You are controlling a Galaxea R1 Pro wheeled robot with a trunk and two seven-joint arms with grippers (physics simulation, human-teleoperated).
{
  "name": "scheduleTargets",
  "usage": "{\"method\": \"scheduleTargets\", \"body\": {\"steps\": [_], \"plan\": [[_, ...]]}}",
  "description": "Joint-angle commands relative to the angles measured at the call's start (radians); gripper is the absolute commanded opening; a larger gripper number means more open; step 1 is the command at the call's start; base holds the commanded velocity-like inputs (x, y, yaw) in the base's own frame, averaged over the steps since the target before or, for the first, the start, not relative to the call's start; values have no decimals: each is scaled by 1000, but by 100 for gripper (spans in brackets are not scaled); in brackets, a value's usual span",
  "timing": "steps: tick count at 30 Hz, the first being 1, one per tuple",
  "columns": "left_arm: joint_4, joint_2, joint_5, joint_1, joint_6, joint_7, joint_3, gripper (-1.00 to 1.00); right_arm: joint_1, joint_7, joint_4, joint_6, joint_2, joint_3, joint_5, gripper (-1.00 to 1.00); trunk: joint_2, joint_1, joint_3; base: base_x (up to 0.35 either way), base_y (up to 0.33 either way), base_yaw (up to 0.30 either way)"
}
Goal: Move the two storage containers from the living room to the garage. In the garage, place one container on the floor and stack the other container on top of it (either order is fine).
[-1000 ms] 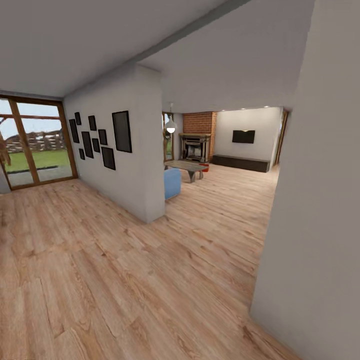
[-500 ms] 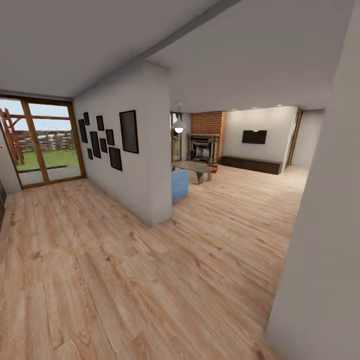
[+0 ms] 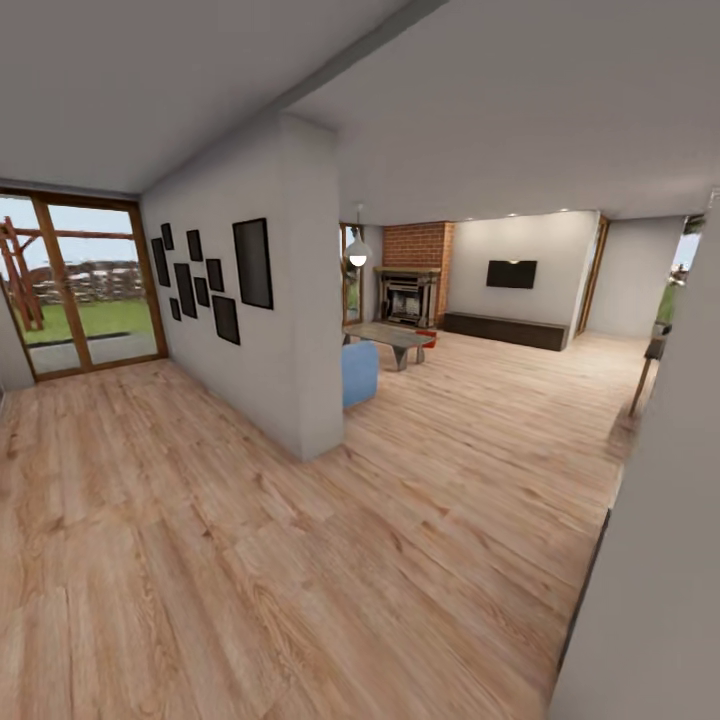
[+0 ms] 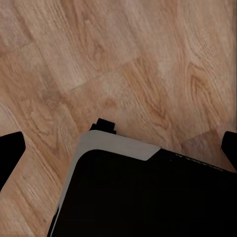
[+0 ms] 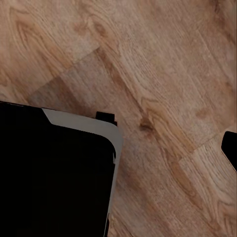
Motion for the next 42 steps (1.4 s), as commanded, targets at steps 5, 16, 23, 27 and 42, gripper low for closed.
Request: {"method": "scheduleTargets", "body": {"steps": [5, 16, 23, 27, 42], "plan": [[0, -1, 8, -1, -3, 3, -9, 100, -1, 1, 3, -5, -1, 10, -11, 100, -1, 1, -2, 323, 0, 0], [0, -1, 8, -1, -1, 3, -9, 100, -1, 1, 3, -6, -1, 11, -11, 100, -1, 1, -2, 323, 0, 0], [0, -1, 8, -1, -1, 3, -9, 100, -1, 0, 3, -6, 0, 11, -11, 100, -1, 1, -2, 323, 0, 0], [0, -1, 7, -1, -1, 3, -9, 100, -1, 0, 3, -6, 0, 11, -11, 100, -1, 1, -2, 323, 0, 0], [0, -1, 7, -1, -1, 3, -9, 100, -1, 0, 3, -6, 0, 11, -11, 100, -1, 1, -2, 323, 0, 0]]}}
